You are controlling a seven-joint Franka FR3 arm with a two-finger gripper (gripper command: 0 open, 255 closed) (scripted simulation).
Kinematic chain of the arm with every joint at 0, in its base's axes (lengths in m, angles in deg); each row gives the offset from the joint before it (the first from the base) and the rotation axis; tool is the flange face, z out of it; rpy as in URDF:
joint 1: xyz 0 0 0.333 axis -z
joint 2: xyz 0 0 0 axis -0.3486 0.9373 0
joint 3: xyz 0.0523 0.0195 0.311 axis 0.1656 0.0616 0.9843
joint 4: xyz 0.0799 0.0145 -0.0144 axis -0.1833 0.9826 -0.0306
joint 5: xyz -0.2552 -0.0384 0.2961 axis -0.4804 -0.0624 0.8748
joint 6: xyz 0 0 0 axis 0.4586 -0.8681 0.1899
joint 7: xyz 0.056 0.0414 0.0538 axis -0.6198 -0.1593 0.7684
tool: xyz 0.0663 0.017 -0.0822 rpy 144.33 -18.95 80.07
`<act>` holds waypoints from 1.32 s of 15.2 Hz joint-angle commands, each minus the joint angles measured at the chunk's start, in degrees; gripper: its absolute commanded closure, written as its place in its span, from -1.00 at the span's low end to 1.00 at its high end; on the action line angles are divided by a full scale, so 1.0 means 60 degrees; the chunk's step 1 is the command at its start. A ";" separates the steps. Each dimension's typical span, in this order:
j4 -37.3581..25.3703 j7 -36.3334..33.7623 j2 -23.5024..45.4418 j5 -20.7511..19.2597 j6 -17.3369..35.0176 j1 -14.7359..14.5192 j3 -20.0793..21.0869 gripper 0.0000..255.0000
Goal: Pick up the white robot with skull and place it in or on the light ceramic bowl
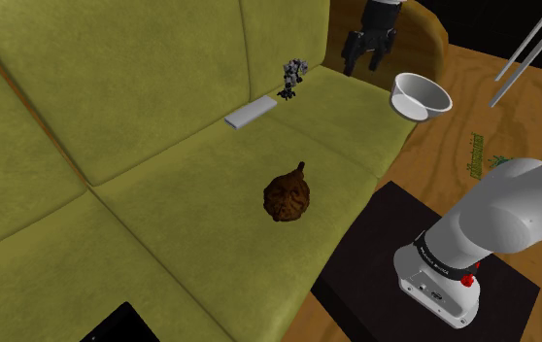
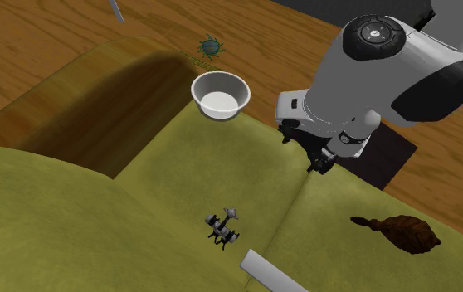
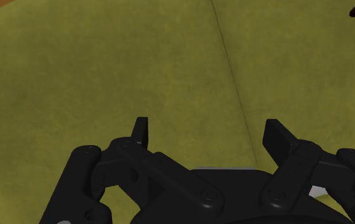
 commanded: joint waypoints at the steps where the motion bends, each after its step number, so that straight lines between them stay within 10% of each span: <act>1: -0.0718 0.0096 0.0867 0.0059 0.0145 -0.0050 -0.0035 -1.00; 16: -0.7223 0.0949 0.6810 0.0646 -0.0482 0.0008 -0.0169 -1.00; 20: -0.6642 0.0949 0.6763 0.0642 0.0052 0.0001 -0.0161 -1.00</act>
